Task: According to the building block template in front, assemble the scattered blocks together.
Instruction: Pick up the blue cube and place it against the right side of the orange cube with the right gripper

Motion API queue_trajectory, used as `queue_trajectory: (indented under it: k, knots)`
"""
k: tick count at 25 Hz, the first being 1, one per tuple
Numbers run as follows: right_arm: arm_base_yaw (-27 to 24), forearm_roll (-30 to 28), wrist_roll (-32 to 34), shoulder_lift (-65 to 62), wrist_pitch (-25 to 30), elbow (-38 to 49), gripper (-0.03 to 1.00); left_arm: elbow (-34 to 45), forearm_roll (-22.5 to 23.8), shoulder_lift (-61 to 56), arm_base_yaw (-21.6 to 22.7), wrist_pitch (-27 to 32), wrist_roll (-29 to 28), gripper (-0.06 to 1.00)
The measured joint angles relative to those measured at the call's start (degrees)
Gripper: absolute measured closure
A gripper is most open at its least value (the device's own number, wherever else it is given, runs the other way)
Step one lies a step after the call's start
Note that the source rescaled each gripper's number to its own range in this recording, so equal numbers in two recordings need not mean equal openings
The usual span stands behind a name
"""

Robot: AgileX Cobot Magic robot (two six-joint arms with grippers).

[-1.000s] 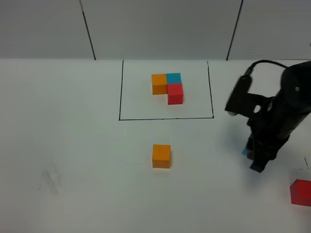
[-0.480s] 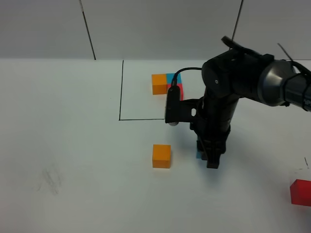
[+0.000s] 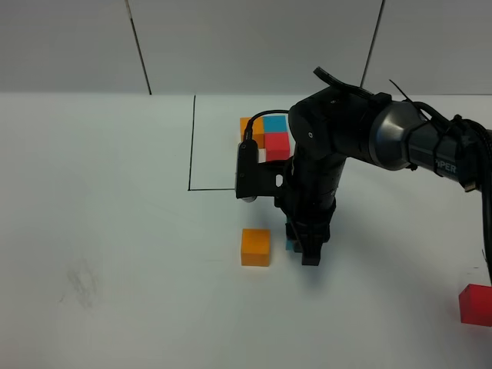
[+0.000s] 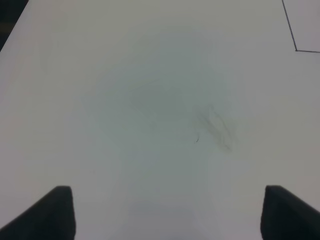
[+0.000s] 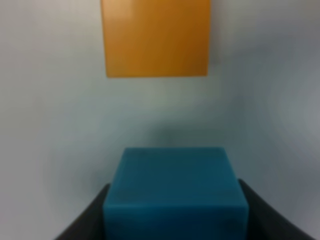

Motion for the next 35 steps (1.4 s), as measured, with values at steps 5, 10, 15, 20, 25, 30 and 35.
queue_trajectory:
  k: [5, 10, 15, 20, 25, 30, 35]
  knots:
    - [1.17, 0.7, -0.6, 0.57, -1.36, -0.04, 0.77, 0.0, 0.0, 0.0, 0.0, 0.0, 0.0, 0.29]
    - [2.08, 0.89, -1.06, 0.57, -2.84, -0.04, 0.77, 0.0, 0.0, 0.0, 0.0, 0.0, 0.0, 0.29]
    - [2.21, 0.95, -1.25, 0.61, -3.39, -0.04, 0.77, 0.0, 0.0, 0.0, 0.0, 0.0, 0.0, 0.29]
    - [2.21, 0.95, -1.22, 0.61, -3.44, -0.04, 0.77, 0.0, 0.0, 0.0, 0.0, 0.0, 0.0, 0.29]
    - [2.21, 0.56, -0.45, 0.61, -2.63, -0.04, 0.77, 0.0, 0.0, 0.0, 0.0, 0.0, 0.0, 0.29]
    - [2.21, 0.32, -0.35, 0.61, -1.51, -0.04, 0.77, 0.0, 0.0, 0.0, 0.0, 0.0, -0.06, 0.29]
    - [2.21, 0.0, 0.11, 0.61, -1.27, -0.04, 0.77, 0.0, 0.0, 0.0, 0.0, 0.0, -0.06, 0.29]
